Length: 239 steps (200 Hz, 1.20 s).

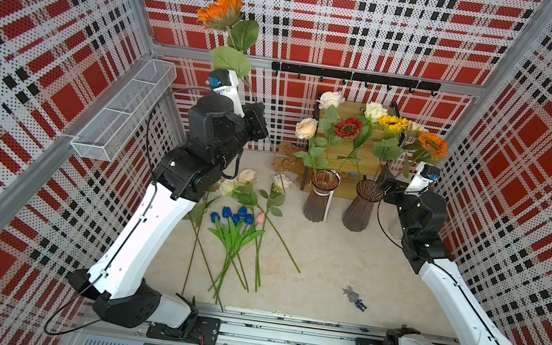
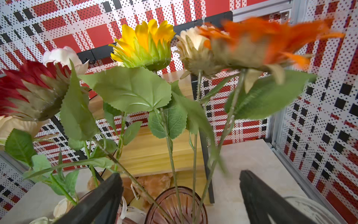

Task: Arrange the flowers in different vases according to their variety
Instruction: Insert the flower into the vase.

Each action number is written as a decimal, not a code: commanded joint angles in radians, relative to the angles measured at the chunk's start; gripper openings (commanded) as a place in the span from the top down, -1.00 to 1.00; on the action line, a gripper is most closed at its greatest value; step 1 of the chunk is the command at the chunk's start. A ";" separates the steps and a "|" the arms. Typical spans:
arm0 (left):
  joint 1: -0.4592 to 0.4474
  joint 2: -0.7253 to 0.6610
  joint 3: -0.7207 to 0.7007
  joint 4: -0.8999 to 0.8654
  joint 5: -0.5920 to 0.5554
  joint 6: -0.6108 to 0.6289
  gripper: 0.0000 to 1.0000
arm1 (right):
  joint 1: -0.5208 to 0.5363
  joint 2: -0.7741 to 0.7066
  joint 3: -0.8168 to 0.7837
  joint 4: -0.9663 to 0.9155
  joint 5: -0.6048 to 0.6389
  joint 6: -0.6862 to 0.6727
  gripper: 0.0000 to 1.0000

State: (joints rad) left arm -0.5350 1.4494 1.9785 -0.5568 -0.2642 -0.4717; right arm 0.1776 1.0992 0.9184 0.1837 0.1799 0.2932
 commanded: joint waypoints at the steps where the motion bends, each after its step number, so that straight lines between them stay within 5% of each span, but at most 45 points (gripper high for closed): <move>1: -0.054 0.056 0.051 0.065 -0.058 0.069 1.00 | -0.008 -0.097 -0.012 -0.091 0.021 0.025 -1.00; 59: -0.167 0.159 0.091 0.295 -0.089 0.140 1.00 | -0.007 -0.292 -0.084 -0.333 0.033 0.091 -1.00; 114: -0.289 0.284 0.087 0.555 -0.137 0.270 1.00 | 0.080 -0.288 -0.153 -0.492 -0.153 0.102 -1.00; 200: -0.407 0.430 -0.010 0.941 -0.155 0.462 1.00 | 0.344 -0.135 -0.209 -0.544 -0.207 0.091 -0.93; 239: -0.415 0.523 0.009 1.027 -0.134 0.431 1.00 | 0.403 0.021 -0.172 -0.543 -0.246 0.031 -0.92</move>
State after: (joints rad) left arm -0.9443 1.9160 1.9842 0.3557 -0.4084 -0.0471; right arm 0.5591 1.0565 0.7197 -0.3565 -0.0299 0.3634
